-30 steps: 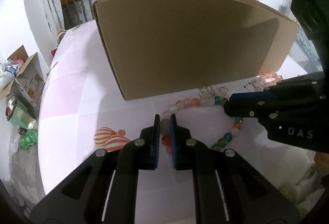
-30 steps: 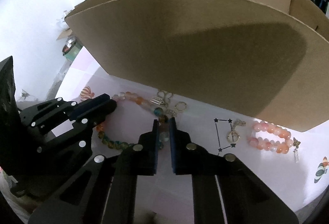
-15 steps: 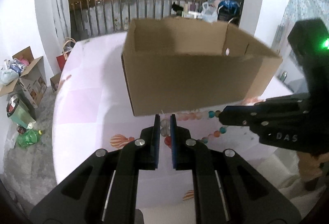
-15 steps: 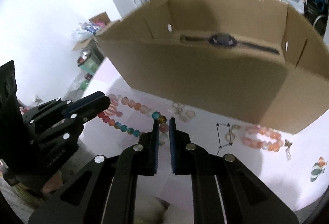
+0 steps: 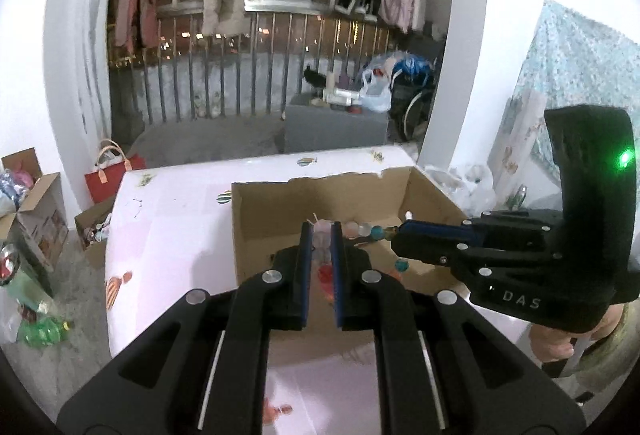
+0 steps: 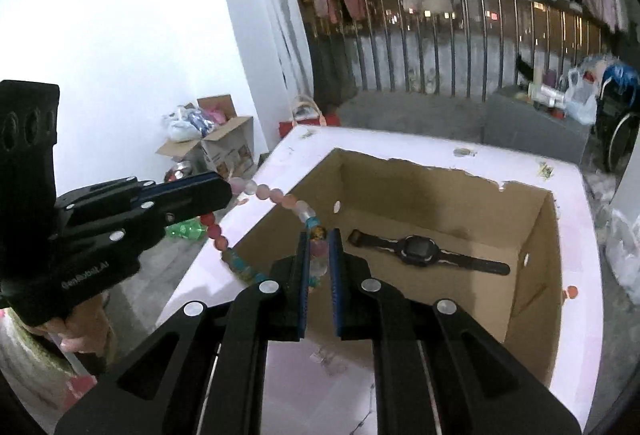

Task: Organize jewelry
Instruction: 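Lift the multicolour bead bracelet with the left tool over the box, then open the left tool to drop the bracelet into the box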

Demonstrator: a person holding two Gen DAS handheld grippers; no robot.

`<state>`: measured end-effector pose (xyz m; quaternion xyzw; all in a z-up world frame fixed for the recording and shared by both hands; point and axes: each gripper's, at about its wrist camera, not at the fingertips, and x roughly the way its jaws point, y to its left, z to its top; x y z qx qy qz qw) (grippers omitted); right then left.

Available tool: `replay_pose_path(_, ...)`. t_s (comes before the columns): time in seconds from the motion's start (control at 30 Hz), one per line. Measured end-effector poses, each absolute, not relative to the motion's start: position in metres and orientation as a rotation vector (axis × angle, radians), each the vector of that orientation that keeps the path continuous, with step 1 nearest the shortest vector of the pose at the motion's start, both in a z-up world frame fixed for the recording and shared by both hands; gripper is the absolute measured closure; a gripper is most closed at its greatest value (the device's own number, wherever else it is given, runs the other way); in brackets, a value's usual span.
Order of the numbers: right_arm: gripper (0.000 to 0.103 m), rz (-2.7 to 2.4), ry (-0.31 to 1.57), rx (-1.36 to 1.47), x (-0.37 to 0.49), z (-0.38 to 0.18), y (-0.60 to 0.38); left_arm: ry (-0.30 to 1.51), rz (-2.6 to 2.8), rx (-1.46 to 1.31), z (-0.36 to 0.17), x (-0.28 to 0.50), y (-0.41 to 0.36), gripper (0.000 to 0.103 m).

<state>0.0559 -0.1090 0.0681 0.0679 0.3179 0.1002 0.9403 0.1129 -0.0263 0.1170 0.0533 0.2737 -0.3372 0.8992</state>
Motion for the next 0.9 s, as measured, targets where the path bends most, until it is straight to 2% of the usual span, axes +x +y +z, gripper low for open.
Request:
replay_pose_path(0.17,0.093,0.197,0.831,0.191,0.11,0.035,-0.125,0.707,-0.662,0.178,0.084,0.164,-0.052,0.095)
replay_pose_path(0.4,0.093,0.199,1.021,0.174,0.142,-0.007,-0.12,0.833,-0.643,0.258,0.045,0.187,-0.067,0.095)
replay_pose_path(0.5,0.092,0.179,1.041,0.159,0.143,-0.013,-0.12,0.858,-0.627,0.294,0.035,0.191,-0.07,0.093)
replay_pose_path(0.57,0.092,0.176,1.041,0.171,0.141,-0.014,-0.122,0.863,-0.621,0.289,0.033,0.192,-0.069,0.087)
replay_pose_path(0.7,0.092,0.162,1.014,0.197,0.133,-0.011,-0.133,0.842,-0.617,0.236,0.041,0.188,-0.059,0.087)
replay_pose_path(0.73,0.091,0.155,0.998,0.203,0.127,-0.009,-0.137,0.831,-0.615,0.226,0.044,0.186,-0.056,0.087)
replay_pose_path(0.8,0.081,0.146,0.97,0.21,0.12,-0.002,-0.143,0.808,-0.611,0.199,0.05,0.18,-0.05,0.087)
replay_pose_path(0.9,0.073,0.138,0.921,0.215,0.104,0.009,-0.149,0.772,-0.611,0.155,0.059,0.167,-0.04,0.08)
